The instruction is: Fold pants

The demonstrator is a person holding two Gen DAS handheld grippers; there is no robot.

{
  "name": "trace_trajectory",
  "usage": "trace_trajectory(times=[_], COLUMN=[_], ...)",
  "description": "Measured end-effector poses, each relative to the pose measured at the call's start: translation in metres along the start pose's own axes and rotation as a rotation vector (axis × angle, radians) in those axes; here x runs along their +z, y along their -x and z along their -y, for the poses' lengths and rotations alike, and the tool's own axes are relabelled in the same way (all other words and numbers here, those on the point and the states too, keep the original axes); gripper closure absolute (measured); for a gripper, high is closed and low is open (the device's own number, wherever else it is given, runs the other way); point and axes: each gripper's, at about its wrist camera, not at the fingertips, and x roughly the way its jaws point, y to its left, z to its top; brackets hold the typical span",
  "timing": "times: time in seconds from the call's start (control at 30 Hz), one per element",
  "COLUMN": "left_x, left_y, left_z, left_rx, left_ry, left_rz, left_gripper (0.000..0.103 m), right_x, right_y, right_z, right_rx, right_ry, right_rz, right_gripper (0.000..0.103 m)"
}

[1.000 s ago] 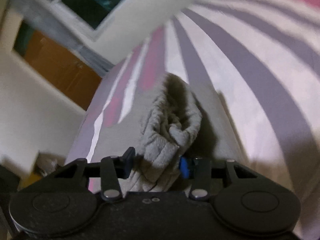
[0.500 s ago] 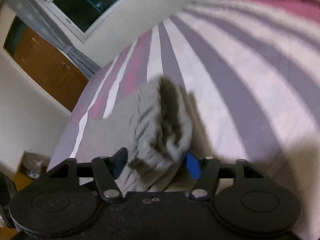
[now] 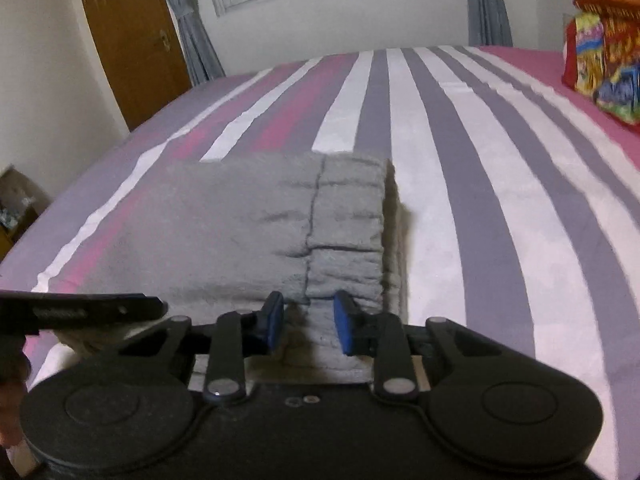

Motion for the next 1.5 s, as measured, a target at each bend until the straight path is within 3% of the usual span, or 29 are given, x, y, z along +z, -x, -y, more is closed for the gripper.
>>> trace_trajectory(times=[0.13, 0.3, 0.57, 0.9, 1.03, 1.2, 1.5], left_x=[0.008, 0.03, 0.082, 0.129, 0.122, 0.094, 0.043], left_y=[0.005, 0.006, -0.048, -0.109, -0.099, -0.066, -0.026], left_z=[0.003, 0.008, -0.001, -0.013, -0.009, -0.003, 0.001], left_rx=[0.025, 0.048, 0.069, 0.1, 0.101, 0.093, 0.118], left_ry=[0.016, -0.013, -0.006, 0.06, 0.061, 0.015, 0.003], left_rz=[-0.01, 0.007, -0.038, -0.034, -0.027, -0.016, -0.014], left_gripper=[0.083, 0.082, 0.082, 0.083, 0.082, 0.082, 0.082], right_x=[0.004, 0.033, 0.076, 0.068, 0.065, 0.059, 0.019], right_y=[0.007, 0.021, -0.025, -0.064, -0.057, -0.023, -0.003], right_z=[-0.009, -0.02, -0.03, -0.019, -0.021, -0.036, -0.036], right_rx=[-0.001, 0.04, -0.008, -0.038, -0.039, -0.006, -0.024], right_ry=[-0.007, 0.008, 0.101, 0.134, 0.139, 0.171, 0.164], right_rz=[0.002, 0.059, 0.048, 0.008, 0.006, 0.062, 0.011], right_gripper=[0.075, 0.067, 0.068, 0.068, 0.068, 0.062, 0.06])
